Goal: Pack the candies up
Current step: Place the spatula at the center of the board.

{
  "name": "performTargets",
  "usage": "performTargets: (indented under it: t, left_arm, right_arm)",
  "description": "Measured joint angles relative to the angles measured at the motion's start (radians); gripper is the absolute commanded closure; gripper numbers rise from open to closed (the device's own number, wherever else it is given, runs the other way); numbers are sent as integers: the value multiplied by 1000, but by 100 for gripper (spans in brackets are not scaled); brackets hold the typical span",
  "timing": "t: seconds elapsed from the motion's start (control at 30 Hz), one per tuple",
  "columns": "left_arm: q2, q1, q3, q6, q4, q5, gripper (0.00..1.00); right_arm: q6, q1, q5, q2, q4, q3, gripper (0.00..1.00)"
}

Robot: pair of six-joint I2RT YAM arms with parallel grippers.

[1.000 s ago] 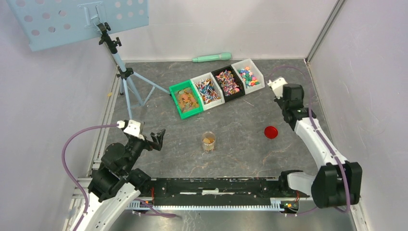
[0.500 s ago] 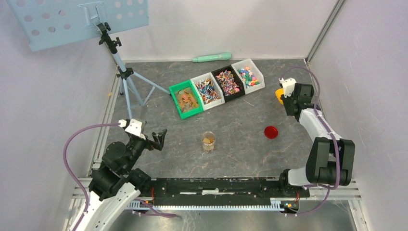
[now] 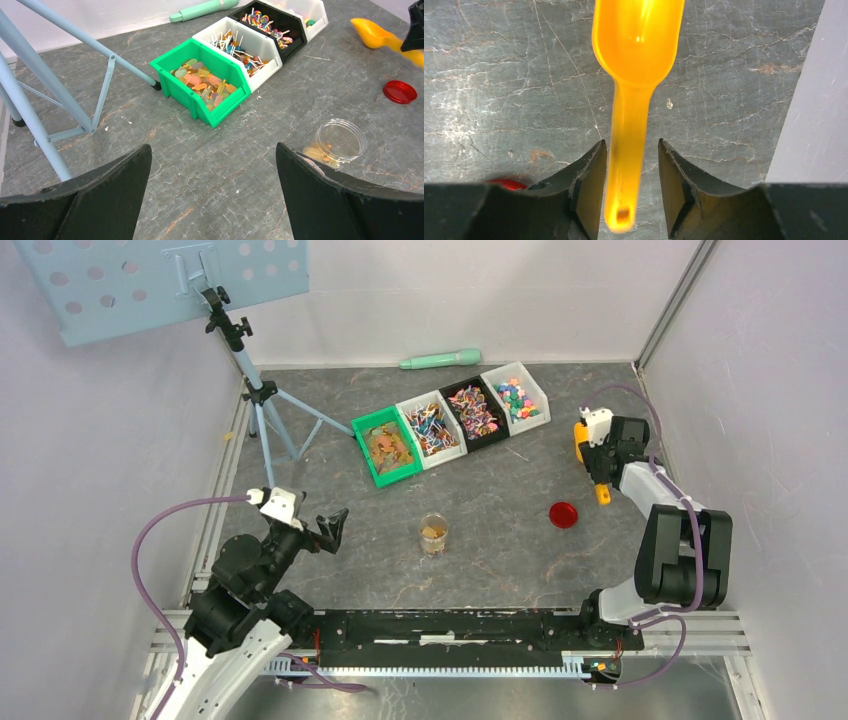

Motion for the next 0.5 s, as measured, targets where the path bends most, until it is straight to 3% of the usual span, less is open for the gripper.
performTargets:
  t: [0.13, 0.5]
  left_arm:
    - [0, 0, 0, 0, 0, 1, 0]
    - [-10, 0, 0, 0, 0, 0, 0]
  right_arm:
    - [18, 0, 6, -6, -35, 9, 41]
    - [194, 29, -54, -192, -151, 59, 46]
